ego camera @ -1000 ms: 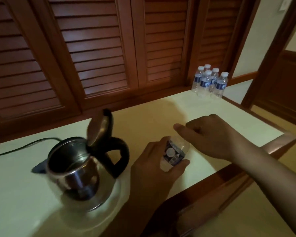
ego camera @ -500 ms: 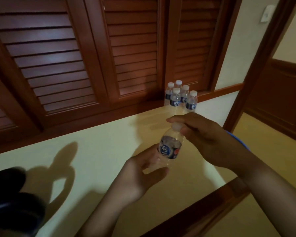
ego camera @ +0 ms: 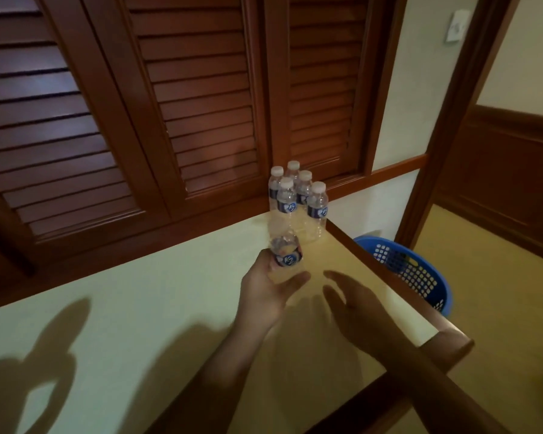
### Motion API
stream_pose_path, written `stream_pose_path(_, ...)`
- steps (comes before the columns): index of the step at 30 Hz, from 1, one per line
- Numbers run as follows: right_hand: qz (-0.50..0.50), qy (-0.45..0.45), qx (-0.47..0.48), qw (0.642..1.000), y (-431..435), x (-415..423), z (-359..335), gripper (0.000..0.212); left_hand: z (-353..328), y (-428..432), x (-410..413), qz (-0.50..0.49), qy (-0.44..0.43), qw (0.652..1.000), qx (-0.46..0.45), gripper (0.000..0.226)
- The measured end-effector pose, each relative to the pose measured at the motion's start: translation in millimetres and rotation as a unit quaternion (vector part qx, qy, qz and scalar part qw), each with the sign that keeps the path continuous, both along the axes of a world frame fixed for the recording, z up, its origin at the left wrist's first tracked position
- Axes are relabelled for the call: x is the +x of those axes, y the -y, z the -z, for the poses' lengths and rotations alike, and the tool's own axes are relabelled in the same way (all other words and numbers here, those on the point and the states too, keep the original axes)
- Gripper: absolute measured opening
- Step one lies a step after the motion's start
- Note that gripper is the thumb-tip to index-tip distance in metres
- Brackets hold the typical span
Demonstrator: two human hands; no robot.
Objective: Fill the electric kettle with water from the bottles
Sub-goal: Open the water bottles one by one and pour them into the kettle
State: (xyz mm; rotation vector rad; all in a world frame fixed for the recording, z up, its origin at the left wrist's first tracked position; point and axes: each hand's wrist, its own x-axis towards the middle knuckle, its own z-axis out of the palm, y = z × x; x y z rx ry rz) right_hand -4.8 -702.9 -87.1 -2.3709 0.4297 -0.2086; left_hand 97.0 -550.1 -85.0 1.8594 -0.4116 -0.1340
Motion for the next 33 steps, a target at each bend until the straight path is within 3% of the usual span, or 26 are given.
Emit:
stream_pose_path(6,-0.041,-0.059,-0.157,0.985,13,18,46,0.059,23,62,52,-0.051,0.074,0.993,0.076,0.051)
stream_pose_path(10,-0.058,-0.062,-0.178,0.980,14,21,49,0.095,34,81,80,-0.061,0.094,0.991,0.078,0.048)
stream_pose_path(12,-0.059,-0.070,-0.172,0.981,17,23,49,0.094,39,87,89,-0.067,0.091,0.991,0.075,0.046)
stream_pose_path(16,-0.050,-0.076,-0.168,0.981,16,26,47,0.071,43,93,94,-0.073,0.088,0.991,0.069,0.047)
stream_pose_path(20,-0.058,-0.085,-0.154,0.983,19,28,47,0.109,43,98,99,-0.073,0.074,0.989,0.103,0.042)
stream_pose_path(23,-0.057,-0.078,-0.146,0.985,19,28,45,0.122,46,97,103,-0.076,0.075,0.987,0.119,0.043)
stream_pose_path(26,-0.056,-0.084,-0.145,0.984,18,27,43,0.118,45,96,105,-0.075,0.080,0.986,0.128,0.045)
stream_pose_path(31,-0.050,-0.078,-0.149,0.984,17,27,46,0.089,35,80,89,-0.069,0.073,0.989,0.112,0.049)
stream_pose_path(33,-0.054,-0.069,-0.141,0.986,17,26,48,0.093,34,67,77,-0.064,0.055,0.992,0.097,0.058)
